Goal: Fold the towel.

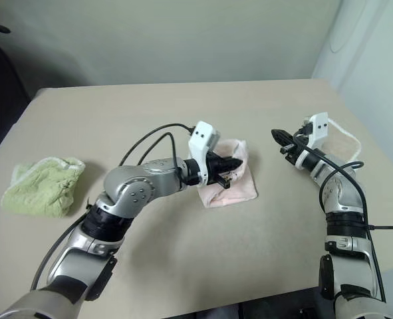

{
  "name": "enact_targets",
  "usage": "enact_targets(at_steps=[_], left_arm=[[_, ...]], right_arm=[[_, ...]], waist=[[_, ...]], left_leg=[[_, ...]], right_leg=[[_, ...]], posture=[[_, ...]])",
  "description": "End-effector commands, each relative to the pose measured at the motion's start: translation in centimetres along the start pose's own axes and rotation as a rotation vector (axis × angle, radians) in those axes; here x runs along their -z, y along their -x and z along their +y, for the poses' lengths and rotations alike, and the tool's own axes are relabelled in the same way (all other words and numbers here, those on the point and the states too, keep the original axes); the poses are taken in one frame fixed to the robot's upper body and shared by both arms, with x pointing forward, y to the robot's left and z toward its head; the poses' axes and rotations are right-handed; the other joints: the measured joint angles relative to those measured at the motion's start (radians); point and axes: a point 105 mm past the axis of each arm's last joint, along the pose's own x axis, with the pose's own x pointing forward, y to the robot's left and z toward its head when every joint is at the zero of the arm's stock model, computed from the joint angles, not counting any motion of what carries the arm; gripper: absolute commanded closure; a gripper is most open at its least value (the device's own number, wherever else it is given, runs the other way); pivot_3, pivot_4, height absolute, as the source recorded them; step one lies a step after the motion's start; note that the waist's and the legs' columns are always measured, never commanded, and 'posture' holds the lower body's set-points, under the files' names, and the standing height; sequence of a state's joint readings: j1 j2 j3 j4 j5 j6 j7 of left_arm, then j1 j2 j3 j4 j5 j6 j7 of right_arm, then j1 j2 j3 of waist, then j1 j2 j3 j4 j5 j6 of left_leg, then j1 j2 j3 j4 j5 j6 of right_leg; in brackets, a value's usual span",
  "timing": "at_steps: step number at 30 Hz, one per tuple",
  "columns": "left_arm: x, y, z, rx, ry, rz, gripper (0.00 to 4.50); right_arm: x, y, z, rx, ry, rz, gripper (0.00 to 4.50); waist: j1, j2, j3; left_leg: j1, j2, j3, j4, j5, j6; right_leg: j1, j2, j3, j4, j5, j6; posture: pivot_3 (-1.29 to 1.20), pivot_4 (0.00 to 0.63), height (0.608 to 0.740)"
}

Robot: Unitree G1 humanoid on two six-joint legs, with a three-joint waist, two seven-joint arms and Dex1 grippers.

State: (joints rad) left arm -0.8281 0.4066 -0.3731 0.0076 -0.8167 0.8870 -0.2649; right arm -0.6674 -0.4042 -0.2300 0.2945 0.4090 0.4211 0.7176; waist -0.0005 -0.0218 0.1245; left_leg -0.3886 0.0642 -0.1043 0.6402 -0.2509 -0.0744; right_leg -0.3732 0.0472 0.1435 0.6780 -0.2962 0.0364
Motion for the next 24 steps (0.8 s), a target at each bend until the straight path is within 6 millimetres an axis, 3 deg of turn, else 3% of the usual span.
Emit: enact_targets(at_steps=[1,7,12,17,20,24], left_arm=[[0.6,-0.8,-0.7,0.061,-0.060,0.054,3.80],[1.4,-0.9,-1.4,0.134,-0.019,0.067,1.77],[-0.5,0.8,-2.0,0.185,0.101,-0.057,0.05],[-5.2,5.8,0.2,0.143,0.198,-0.336,0.05],[-4.6,8.0,2.9,-0.034,0.089,-0.334,0.63],[-3.0,9.0,4.8,-0.140,-0.041,-0.310,2.13]], right_arm=[[-1.9,0.8,-0.1,0.033,0.027,-0.084,4.50],[-1.4,1.0,0.4,0.037,0.027,-0.074,4.50],[-0.9,0.3,0.9,0.004,0.051,-0.028,4.50],[0.1,-0.3,2.9,-0.122,0.116,0.058,4.50],[0.4,-0.6,4.4,-0.210,0.142,0.098,4.50],[0.3,-1.4,6.5,-0.316,0.155,0.115,4.50]], waist=[[0.001,0.000,0.000],[0.001,0.000,0.000],[0.000,0.000,0.000],[-0.003,0.000,0.000],[-0.004,0.000,0.000],[-0.002,0.000,0.000]], left_leg=[[-0.001,0.000,0.000,0.001,0.000,0.000],[-0.005,0.000,-0.001,0.003,0.000,0.000],[-0.005,0.001,0.000,0.003,0.000,0.001],[-0.006,0.001,0.000,0.005,0.000,0.001],[-0.005,0.001,0.000,0.006,0.000,0.001],[-0.004,0.001,-0.001,0.006,0.000,0.001]], right_leg=[[-0.001,0.000,0.000,0.000,0.000,0.000],[-0.005,0.000,0.001,0.001,0.000,0.000],[-0.004,0.000,0.001,0.002,0.001,0.003],[-0.003,0.000,0.001,0.003,0.004,0.005],[-0.002,0.000,0.001,0.003,0.005,0.005],[-0.002,0.000,0.002,0.003,0.005,0.005]], posture=[[0.00,0.150,0.740],[0.00,0.150,0.740],[0.00,0.150,0.740],[0.00,0.150,0.740],[0.00,0.150,0.740],[0.00,0.150,0.740]])
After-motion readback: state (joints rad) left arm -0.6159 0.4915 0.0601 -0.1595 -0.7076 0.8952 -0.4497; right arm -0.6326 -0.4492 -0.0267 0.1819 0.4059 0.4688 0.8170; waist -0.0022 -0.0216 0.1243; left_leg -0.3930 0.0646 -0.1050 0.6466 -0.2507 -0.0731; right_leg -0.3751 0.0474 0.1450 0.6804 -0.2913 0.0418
